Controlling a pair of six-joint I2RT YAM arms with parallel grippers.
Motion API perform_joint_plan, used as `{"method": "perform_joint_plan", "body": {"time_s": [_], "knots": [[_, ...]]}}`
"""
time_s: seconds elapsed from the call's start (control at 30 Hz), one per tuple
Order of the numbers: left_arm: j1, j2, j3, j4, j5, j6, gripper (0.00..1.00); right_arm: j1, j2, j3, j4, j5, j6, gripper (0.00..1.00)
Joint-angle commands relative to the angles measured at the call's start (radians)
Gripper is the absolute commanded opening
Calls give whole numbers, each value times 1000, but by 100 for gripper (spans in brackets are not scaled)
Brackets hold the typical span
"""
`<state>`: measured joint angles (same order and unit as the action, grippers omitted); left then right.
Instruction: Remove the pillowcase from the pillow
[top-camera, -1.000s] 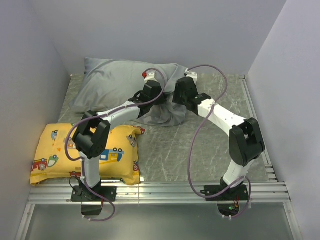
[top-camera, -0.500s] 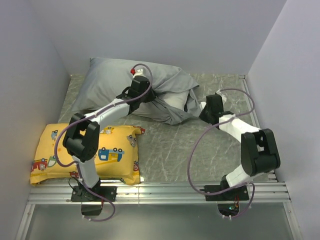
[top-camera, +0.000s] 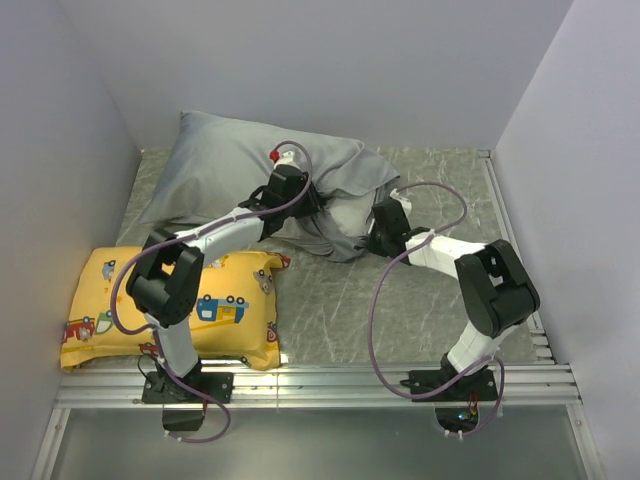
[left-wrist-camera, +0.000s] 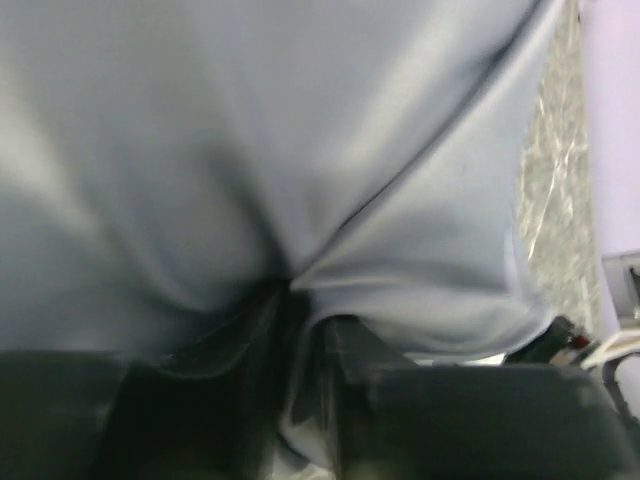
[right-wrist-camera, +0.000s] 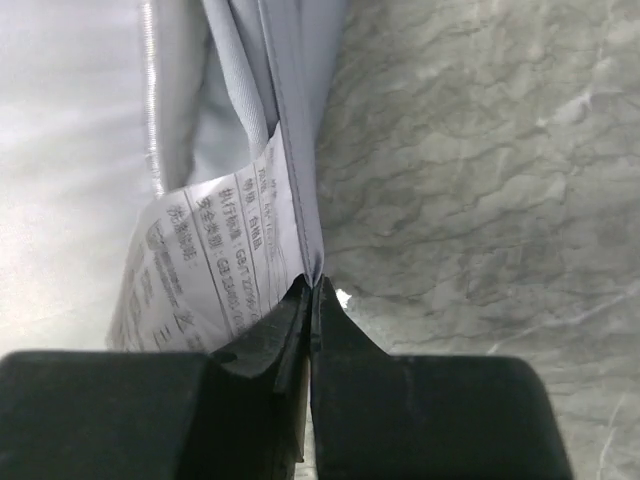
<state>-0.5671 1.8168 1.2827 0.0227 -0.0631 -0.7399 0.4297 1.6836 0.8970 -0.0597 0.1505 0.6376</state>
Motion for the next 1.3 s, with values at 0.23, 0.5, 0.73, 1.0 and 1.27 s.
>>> {"method": "perform_joint_plan", "body": {"time_s": [0.23,0.5,0.73,1.0,1.27], "knots": [[-60,-20,27,-101,-23,63,59,12,-81,-87,-6,-58,-9,44],[-111,-73,-31,-122,-31,82,64,12,-150,-158,0,-74,-16,53],[-152,-112,-115,-73,-23,59,72,14,-122,-162,21,-126,-10,17],[-169,-108,-174,-50,-21,39,65,12,-182,-199,8,-109,-4,36],[-186,-108,-223,8,-9,16,65,3,-409,-195,-90,-72,-7,53]]}}
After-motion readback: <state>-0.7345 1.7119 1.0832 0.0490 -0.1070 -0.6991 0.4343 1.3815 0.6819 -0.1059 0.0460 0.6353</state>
